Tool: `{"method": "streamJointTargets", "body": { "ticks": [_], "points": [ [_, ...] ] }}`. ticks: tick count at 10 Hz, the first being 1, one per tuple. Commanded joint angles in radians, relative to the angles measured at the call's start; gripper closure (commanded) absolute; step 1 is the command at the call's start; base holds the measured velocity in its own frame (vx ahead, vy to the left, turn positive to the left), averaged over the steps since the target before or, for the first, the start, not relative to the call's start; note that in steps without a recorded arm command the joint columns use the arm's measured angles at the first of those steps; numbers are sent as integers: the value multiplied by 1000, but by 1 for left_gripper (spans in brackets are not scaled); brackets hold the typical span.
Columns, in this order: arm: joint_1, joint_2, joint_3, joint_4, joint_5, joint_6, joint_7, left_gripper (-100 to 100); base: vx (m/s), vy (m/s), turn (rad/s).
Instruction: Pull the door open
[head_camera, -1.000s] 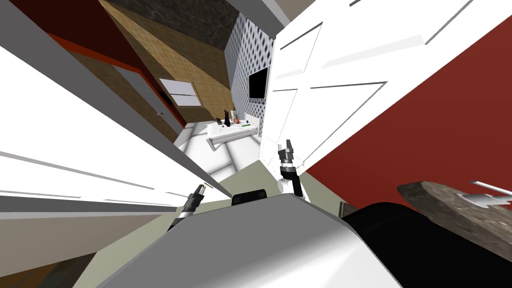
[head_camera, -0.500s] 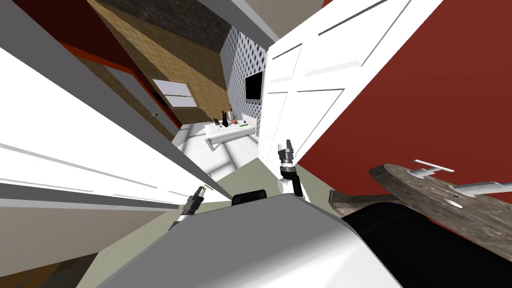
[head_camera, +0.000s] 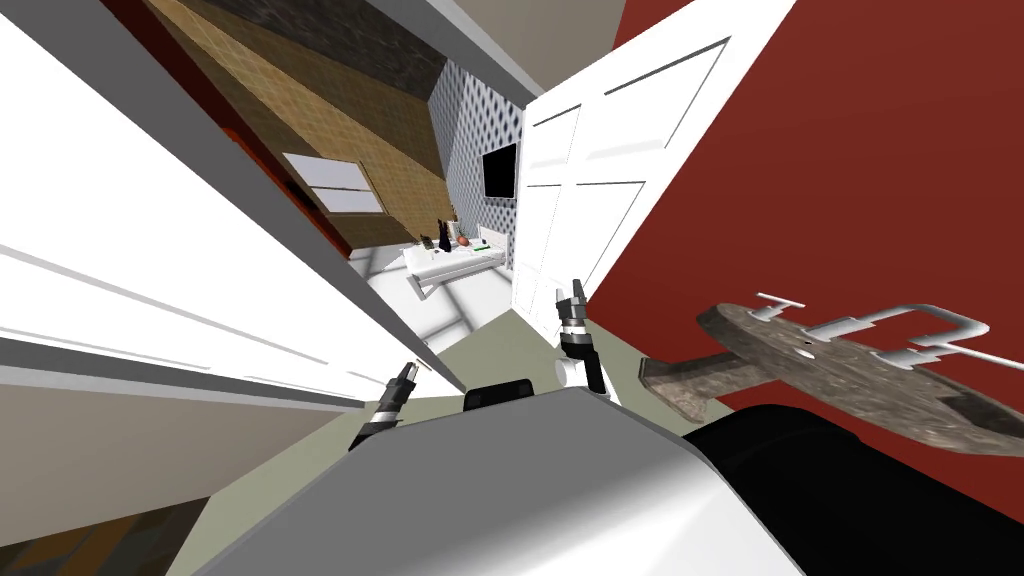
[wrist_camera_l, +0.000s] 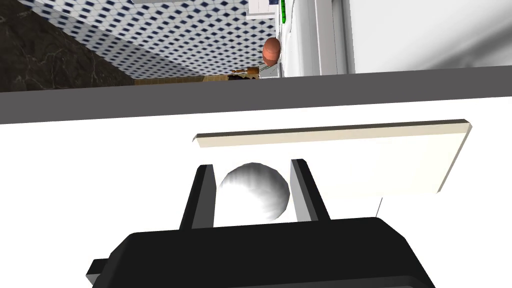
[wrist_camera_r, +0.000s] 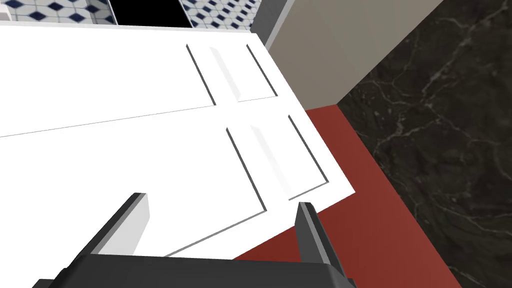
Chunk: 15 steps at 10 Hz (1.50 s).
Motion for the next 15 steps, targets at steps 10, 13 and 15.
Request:
{"method": "streamJointTargets", "body": {
  "ticks": [10,13,15],
  "points": [
    [-75,-16,-85,-52,89,126,-75,-100,-224,79,-76],
    [-63,-2,-89,-56,91,118,-67,-100,-160,14,48],
    [-74,-6,-63,-26,103,107,-66,-100,134,-12,-179]
  ]
}}
